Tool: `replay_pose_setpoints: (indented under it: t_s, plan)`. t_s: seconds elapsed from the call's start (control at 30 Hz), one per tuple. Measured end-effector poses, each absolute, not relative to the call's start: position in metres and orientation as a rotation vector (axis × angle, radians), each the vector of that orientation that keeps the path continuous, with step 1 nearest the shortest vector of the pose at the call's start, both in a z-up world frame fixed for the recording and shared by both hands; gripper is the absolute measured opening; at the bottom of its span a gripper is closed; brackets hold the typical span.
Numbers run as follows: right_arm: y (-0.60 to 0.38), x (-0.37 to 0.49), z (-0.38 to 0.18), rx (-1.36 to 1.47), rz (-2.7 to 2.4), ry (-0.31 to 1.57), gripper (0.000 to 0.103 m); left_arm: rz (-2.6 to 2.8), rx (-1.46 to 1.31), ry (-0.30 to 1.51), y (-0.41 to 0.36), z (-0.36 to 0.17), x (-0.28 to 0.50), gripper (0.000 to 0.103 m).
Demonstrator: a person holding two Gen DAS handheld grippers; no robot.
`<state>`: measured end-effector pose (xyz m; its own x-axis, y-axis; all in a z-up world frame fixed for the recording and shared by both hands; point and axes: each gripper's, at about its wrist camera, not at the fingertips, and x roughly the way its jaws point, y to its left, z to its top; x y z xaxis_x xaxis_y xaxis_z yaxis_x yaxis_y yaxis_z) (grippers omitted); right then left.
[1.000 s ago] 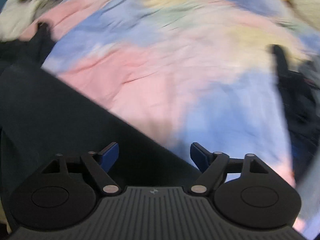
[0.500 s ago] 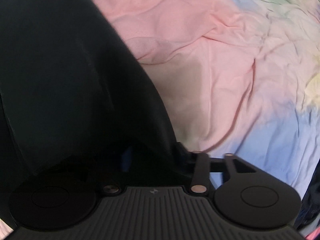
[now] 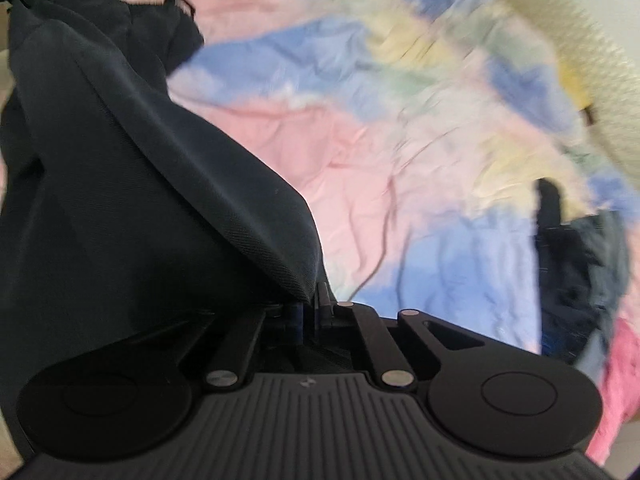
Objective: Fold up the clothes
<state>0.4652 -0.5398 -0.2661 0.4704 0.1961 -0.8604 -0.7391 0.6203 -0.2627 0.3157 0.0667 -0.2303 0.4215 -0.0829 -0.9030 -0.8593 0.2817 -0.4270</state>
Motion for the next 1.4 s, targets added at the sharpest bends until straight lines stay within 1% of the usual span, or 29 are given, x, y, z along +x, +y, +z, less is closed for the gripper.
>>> replay_pose_setpoints:
  t_s: [0.2,0.33,0.43,0.5,0.57,0.73,0.87,0.97,1.03,1.1,1.27,1.3,1.37,1.4]
  plan:
    - [-0.536,0.363,-0.208,-0.651,0.513,0.773,0.004,0.595,-1.183,0.988,0.076,-0.208,0.274,0.003]
    - [-0.523,0.297,-0.189,-0.634,0.475,0.762,0.004,0.552,-1.200,0.971,0.093,-0.202,0.242,0.003]
    - [-0.499,0.254,-0.185,-0.614,0.466,0.806,0.004,0.532,-1.222,0.973,0.110,-0.205,0.213,0.003]
    - [-0.484,0.224,-0.189,-0.606,0.471,0.851,0.004,0.518,-1.237,0.973,0.121,-0.207,0.193,0.003]
    - [-0.469,0.193,-0.198,-0.594,0.475,0.910,0.004,0.519,-1.256,0.992,0.131,-0.224,0.176,0.003]
    - [-0.445,0.151,-0.238,-0.510,0.426,1.079,0.005,0.531,-1.328,1.060,0.151,-0.273,0.141,0.003]
    - [-0.434,0.132,-0.278,-0.403,0.345,1.210,0.006,0.523,-1.338,1.100,0.159,-0.303,0.131,0.004]
    - [-0.428,0.129,-0.303,-0.354,0.286,1.282,0.010,0.516,-1.337,1.119,0.164,-0.316,0.128,0.004]
    - [-0.425,0.128,-0.305,-0.314,0.262,1.294,0.014,0.512,-1.339,1.125,0.166,-0.319,0.128,0.004]
    - [-0.423,0.128,-0.303,-0.266,0.241,1.294,0.024,0.510,-1.338,1.130,0.166,-0.320,0.128,0.004]
    - [-0.434,0.134,-0.277,-0.116,0.230,1.258,0.035,0.509,-1.320,1.135,0.160,-0.318,0.133,0.005]
    - [-0.439,0.138,-0.271,-0.082,0.226,1.252,0.040,0.513,-1.321,1.132,0.160,-0.317,0.133,0.005]
    - [-0.449,0.143,-0.260,-0.021,0.210,1.229,0.047,0.521,-1.321,1.124,0.157,-0.316,0.132,0.006]
    - [-0.454,0.146,-0.255,0.008,0.197,1.216,0.048,0.524,-1.322,1.120,0.156,-0.315,0.131,0.007]
